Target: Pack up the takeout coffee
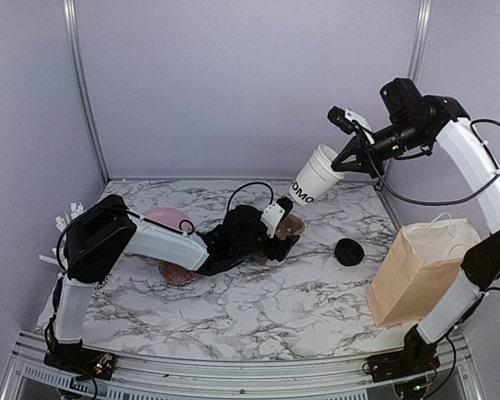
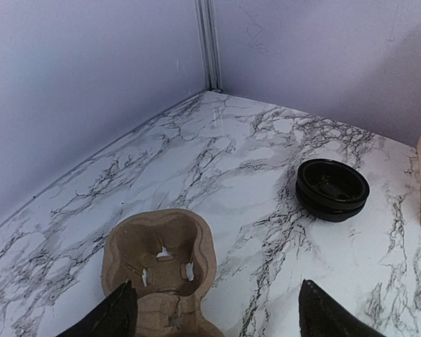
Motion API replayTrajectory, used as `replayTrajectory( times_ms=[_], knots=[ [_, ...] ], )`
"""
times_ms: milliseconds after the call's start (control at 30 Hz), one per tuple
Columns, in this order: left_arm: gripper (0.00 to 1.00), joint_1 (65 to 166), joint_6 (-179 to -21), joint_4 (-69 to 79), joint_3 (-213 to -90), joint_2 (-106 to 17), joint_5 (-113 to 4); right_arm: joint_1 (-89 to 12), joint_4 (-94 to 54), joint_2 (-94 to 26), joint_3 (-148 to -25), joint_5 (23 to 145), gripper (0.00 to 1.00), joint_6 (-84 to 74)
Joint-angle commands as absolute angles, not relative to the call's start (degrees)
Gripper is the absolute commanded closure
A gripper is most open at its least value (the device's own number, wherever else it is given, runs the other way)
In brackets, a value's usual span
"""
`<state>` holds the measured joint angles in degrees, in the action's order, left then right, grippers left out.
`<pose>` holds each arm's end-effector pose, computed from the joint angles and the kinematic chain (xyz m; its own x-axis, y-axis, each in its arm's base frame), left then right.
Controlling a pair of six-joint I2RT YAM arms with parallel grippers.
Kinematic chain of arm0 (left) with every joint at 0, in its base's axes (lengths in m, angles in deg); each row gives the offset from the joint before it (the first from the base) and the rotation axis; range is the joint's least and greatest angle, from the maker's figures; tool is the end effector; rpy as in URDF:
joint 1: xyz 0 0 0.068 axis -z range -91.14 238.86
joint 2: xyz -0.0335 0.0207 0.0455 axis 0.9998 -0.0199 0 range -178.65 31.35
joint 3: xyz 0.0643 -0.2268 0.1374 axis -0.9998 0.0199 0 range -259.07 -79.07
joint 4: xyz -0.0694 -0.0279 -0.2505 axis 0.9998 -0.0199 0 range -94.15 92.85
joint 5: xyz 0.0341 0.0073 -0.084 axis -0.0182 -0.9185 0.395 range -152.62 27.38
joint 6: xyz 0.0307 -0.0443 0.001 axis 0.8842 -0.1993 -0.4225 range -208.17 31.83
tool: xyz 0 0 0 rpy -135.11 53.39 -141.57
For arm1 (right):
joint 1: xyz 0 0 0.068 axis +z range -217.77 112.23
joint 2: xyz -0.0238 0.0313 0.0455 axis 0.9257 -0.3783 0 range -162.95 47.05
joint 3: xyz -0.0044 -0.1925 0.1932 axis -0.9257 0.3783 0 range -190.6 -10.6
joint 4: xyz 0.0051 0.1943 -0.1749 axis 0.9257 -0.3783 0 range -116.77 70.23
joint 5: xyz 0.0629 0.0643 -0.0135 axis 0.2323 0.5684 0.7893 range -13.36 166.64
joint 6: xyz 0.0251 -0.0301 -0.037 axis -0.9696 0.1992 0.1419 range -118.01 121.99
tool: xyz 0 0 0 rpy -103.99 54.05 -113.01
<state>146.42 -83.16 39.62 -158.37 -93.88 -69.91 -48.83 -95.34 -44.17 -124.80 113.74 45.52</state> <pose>0.2686 -0.4143 0.1775 -0.0179 0.1896 -0.9817 0.7745 0.6236 0.1063 0.2673 0.1144 0.4469 -0.1276 -0.6246 -0.7705 -0.9565 0.2831 -0.0710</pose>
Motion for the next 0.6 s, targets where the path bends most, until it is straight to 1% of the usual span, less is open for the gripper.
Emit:
replayTrajectory(
  times_ms=[0, 33, 67, 233, 433, 567],
  knots=[
    [0.08, 146.5, -84.5, 42.2, -156.6, -92.3, -73.7, -48.9, -96.1, -44.7, -124.2, 114.6, 1.00, 46.5],
    [0.02, 146.5, -85.0, 44.9, -155.4, -91.6, -74.2, -48.9, -96.2, -44.7, -123.8, 114.5, 1.00, 46.5],
    [0.01, 146.5, -85.3, 46.7, -154.3, -90.7, -74.3, -48.9, -96.2, -44.9, -123.4, 114.5, 1.00, 46.5],
    [0.01, 146.7, -85.5, 51.8, -152.1, -88.1, -71.6, -48.7, -96.4, -45.6, -121.8, 114.6, 1.00, 46.3],
    [0.01, 146.9, -84.9, 52.4, -155.0, -88.3, -68.0, -47.0, -96.6, -46.7, -121.2, 115.8, 1.00, 46.0],
    [0.05, 147.2, -85.1, 51.9, -156.9, -89.1, -66.3, -45.9, -96.1, -46.9, -121.1, 115.3, 1.00, 45.5]
  ],
)
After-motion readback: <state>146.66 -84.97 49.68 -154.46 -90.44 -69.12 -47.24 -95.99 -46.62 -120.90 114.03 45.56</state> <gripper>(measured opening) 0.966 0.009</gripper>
